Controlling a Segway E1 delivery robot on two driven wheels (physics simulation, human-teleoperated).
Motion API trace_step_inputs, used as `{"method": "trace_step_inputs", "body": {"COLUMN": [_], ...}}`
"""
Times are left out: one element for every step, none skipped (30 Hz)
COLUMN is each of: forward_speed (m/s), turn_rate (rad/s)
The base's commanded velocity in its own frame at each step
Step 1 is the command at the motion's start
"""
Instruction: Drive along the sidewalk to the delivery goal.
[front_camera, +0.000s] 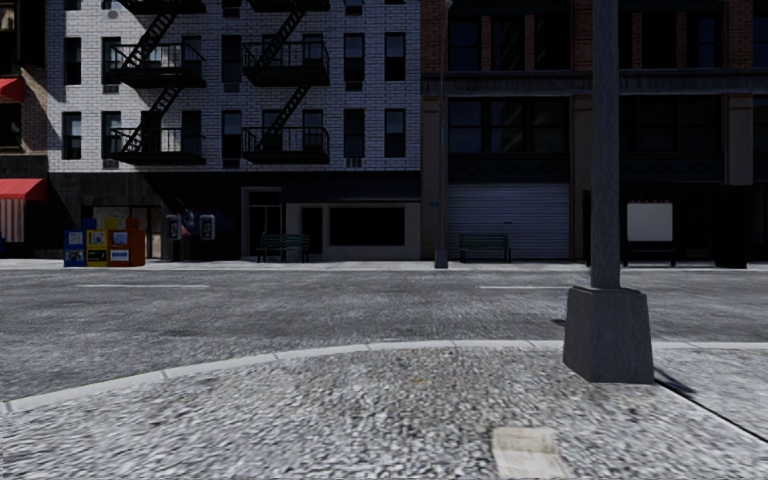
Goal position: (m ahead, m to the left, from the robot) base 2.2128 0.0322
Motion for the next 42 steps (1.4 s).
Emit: {"method": "trace_step_inputs", "body": {"forward_speed": [1.93, 1.82, 1.71, 1.62, 1.53, 1.40, 1.40, 1.31, 1.23, 1.18, 1.14, 1.14, 1.08, 1.05, 1.03, 1.03, 1.03, 1.03, 1.03, 1.03, 1.03, 1.03, 1.03, 1.03, 1.02, 1.02, 1.02, 1.02, 1.02, 1.02, 1.02, 1.02, 1.02, 1.02, 1.02, 1.02, 1.02, 1.02, 1.02, 0.99, 0.96, 0.85], "turn_rate": [0.00, 0.00, 0.00, 0.00, 0.00, 0.00, 0.00, 0.00, 0.00, 0.00, 0.00, 0.00, 0.00, 0.00, 0.00, 0.00, 0.00, 0.00, 0.00, 0.00, 0.00, 0.00, 0.00, 0.00, 0.00, 0.00, 0.00, 0.00, 0.00, 0.00, 0.00, 0.00, 0.00, 0.00, 0.00, 0.00, 0.00, 0.00, 0.00, 0.00, 0.00, 0.00]}}
